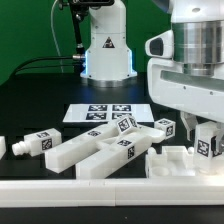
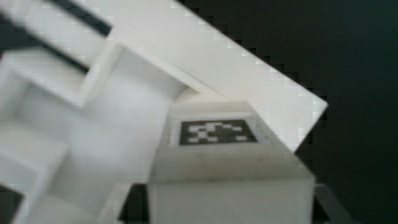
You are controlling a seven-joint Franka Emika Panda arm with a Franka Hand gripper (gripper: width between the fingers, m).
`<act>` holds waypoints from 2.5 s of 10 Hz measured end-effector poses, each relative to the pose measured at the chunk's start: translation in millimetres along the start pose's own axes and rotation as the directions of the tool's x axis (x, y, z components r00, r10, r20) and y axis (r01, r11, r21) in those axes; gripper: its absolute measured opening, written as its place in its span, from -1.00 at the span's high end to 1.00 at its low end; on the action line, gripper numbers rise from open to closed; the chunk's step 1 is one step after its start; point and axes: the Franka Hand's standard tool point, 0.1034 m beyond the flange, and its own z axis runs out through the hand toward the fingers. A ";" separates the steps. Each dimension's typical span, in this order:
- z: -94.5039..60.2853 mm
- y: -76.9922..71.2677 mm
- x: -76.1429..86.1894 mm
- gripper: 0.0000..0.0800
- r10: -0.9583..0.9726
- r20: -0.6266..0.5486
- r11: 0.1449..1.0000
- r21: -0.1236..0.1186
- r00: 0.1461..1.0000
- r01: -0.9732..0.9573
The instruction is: Assemble chair
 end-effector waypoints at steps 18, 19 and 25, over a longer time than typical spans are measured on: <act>-4.3 -0.7 6.8 -0.62 -0.702 -0.009 0.712 -0.003 0.712 0.702; -4.3 -0.2 7.8 -0.62 -0.756 -0.009 0.655 -0.007 0.655 0.756; -4.3 1.2 12.3 -0.62 -0.924 -0.007 0.383 -0.016 0.382 0.924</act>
Offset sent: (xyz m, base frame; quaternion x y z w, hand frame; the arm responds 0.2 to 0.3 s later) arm 0.0002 -0.0001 0.0015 0.0014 -0.0009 0.2008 0.9796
